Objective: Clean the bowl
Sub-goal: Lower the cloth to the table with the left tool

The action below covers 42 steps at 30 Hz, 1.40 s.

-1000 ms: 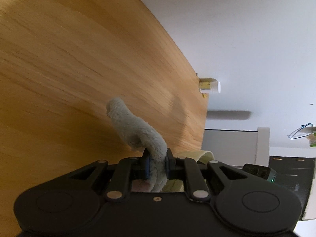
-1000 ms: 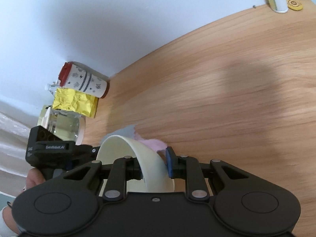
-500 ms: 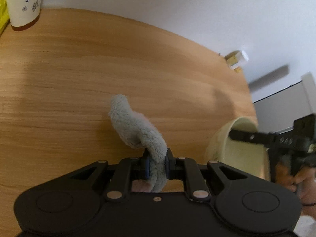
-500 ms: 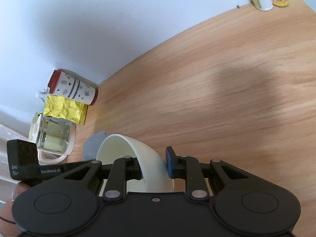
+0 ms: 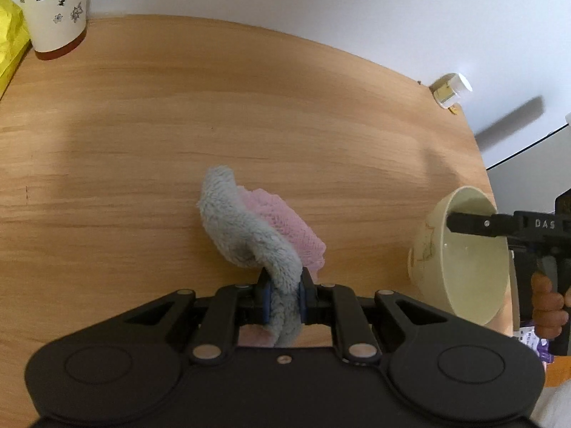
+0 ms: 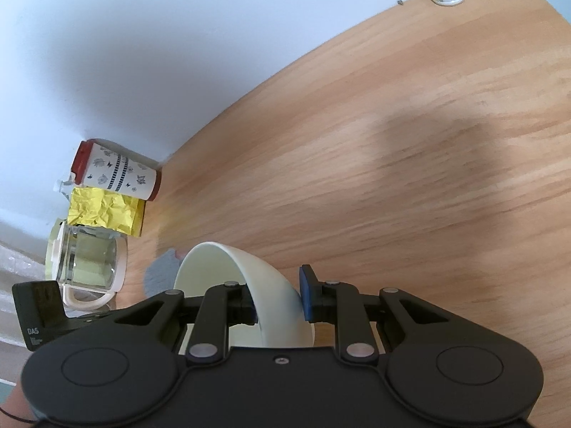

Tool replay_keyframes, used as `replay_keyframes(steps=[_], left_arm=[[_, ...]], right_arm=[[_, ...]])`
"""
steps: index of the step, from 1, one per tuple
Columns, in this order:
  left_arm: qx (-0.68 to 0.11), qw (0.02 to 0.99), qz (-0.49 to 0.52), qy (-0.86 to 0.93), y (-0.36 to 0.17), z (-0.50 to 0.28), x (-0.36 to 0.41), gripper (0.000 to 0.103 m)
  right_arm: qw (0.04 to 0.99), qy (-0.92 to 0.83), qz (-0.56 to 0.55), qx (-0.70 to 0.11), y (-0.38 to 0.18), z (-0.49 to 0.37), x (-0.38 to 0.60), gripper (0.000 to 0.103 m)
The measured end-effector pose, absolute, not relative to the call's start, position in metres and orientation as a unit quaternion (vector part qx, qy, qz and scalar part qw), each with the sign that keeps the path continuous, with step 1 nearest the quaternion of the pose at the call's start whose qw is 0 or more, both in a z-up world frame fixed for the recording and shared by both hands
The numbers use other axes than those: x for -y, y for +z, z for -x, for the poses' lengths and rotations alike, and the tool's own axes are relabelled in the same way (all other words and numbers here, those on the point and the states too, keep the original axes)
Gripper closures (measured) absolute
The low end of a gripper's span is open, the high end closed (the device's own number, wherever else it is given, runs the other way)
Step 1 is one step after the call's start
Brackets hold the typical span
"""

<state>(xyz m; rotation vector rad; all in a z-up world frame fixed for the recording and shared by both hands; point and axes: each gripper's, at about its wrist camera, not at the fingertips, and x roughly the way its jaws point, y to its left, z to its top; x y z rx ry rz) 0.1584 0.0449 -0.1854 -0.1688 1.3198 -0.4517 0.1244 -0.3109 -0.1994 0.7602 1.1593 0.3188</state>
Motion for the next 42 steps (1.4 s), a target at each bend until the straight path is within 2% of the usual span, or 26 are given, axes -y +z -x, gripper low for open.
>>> replay_keyframes(steps=[16, 27, 29, 31, 35, 42], left_arm=[[-0.615, 0.758, 0.086, -0.2, -0.202, -0.159, -0.042, 0.09], [-0.616, 0.761, 0.051, -0.196, -0.202, -0.157, -0.038, 0.089], [-0.616, 0.762, 0.042, -0.194, -0.2, -0.156, -0.038, 0.088], [-0.616, 0.764, 0.025, -0.189, -0.199, -0.154, -0.036, 0.082], [-0.617, 0.766, 0.014, -0.179, -0.198, -0.153, -0.033, 0.079], [-0.618, 0.77, -0.036, -0.157, -0.194, -0.152, -0.022, 0.056]], right_arm=[[0.75, 0.134, -0.352, -0.543, -0.213, -0.122, 0.319, 0.078], [0.746, 0.128, -0.363, -0.543, -0.221, -0.12, 0.323, 0.079], [0.746, 0.129, -0.361, -0.545, -0.221, -0.119, 0.324, 0.079], [0.743, 0.127, -0.365, -0.546, -0.222, -0.119, 0.326, 0.079], [0.739, 0.123, -0.368, -0.55, -0.225, -0.117, 0.326, 0.079], [0.742, 0.124, -0.363, -0.549, -0.223, -0.116, 0.324, 0.078]])
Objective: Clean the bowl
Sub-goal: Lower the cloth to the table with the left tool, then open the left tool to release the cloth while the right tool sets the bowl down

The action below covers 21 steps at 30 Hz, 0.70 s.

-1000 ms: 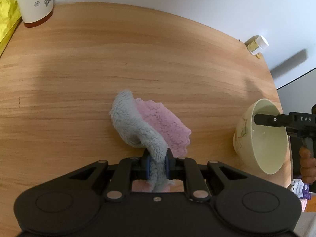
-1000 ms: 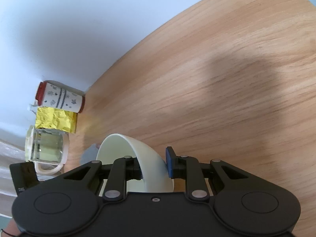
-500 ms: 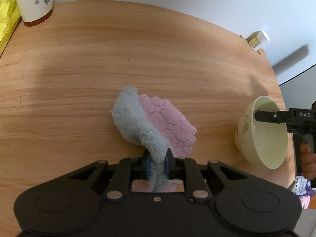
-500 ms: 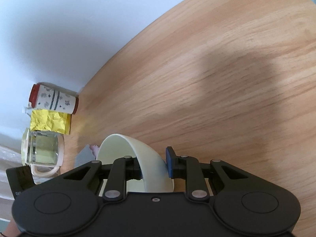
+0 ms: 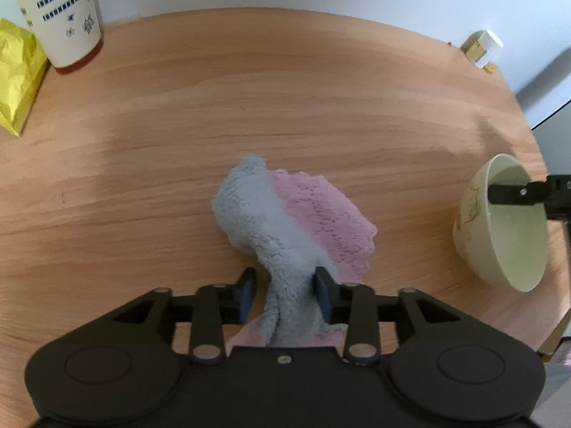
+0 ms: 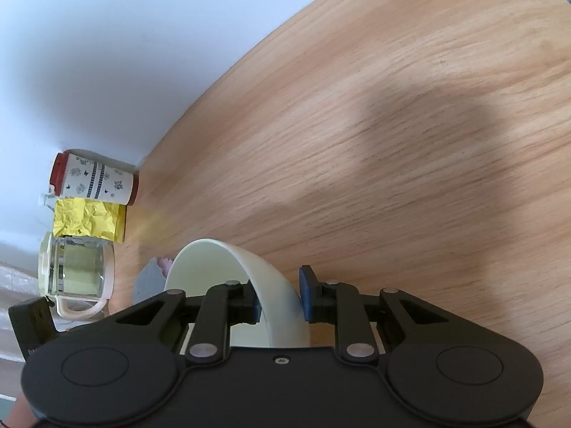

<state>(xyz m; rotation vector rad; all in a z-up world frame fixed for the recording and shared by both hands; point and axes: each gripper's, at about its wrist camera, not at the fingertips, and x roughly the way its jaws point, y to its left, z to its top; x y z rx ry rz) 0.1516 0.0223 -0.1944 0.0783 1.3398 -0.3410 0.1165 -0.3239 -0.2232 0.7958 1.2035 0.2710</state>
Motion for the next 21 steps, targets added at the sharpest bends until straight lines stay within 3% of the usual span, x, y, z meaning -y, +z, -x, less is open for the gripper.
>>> replay_keyframes(steps=[2, 4, 7, 9, 11, 21], left_arm=[[-0.619, 0.769, -0.047, -0.154, -0.193, -0.149, -0.022, 0.044], [-0.618, 0.769, -0.062, -0.151, -0.189, -0.145, -0.021, 0.021], [-0.599, 0.783, -0.082, -0.143, -0.182, -0.14, -0.013, 0.012], [-0.595, 0.787, -0.091, -0.138, -0.179, -0.137, -0.013, 0.005], [-0.593, 0.788, -0.096, -0.138, -0.178, -0.136, -0.014, 0.003], [-0.584, 0.8, -0.091, -0.103, -0.162, -0.131, -0.025, 0.0]], right_arm=[[0.746, 0.122, -0.355, -0.55, -0.222, -0.116, 0.323, 0.077], [0.748, 0.11, -0.35, -0.553, -0.22, -0.116, 0.322, 0.072], [0.75, 0.091, -0.352, -0.552, -0.217, -0.114, 0.321, 0.064], [0.754, 0.087, -0.353, -0.548, -0.214, -0.114, 0.321, 0.05], [0.757, 0.094, -0.336, -0.552, -0.211, -0.115, 0.315, 0.05], [0.764, 0.1, -0.275, -0.574, -0.206, -0.11, 0.29, 0.017]])
